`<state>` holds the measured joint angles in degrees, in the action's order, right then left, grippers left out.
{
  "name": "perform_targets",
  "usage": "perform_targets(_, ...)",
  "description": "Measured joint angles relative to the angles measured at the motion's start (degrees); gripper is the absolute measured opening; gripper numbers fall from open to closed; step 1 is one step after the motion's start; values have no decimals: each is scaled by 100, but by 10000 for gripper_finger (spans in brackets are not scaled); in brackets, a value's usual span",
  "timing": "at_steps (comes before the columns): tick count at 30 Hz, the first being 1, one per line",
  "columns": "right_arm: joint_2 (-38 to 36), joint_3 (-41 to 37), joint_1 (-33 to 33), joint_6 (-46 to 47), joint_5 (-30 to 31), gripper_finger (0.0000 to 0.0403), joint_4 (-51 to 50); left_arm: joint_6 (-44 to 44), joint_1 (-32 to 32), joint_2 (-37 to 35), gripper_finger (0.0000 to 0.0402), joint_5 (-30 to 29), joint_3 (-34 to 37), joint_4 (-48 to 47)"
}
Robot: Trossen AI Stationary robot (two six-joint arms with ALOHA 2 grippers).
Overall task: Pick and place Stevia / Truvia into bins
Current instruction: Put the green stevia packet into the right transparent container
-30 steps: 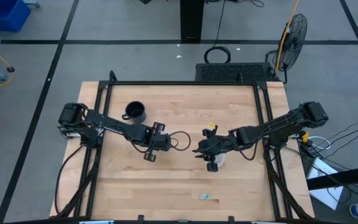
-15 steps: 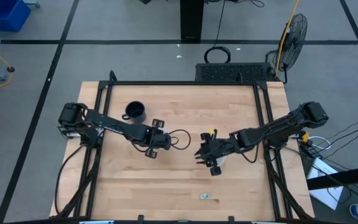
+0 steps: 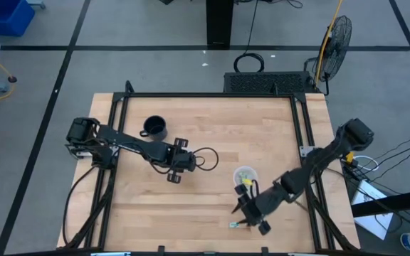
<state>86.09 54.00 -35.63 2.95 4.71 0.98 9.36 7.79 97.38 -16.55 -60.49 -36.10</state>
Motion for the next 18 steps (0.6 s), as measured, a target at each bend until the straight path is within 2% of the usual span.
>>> perform_targets(9,1138,0,-385,259,0,171,121,-116,0,0,127,2,0,35)
perform_targets(18,1790,0,-376,532,-7,171,133,-23,0,0,127,2,-2,32)
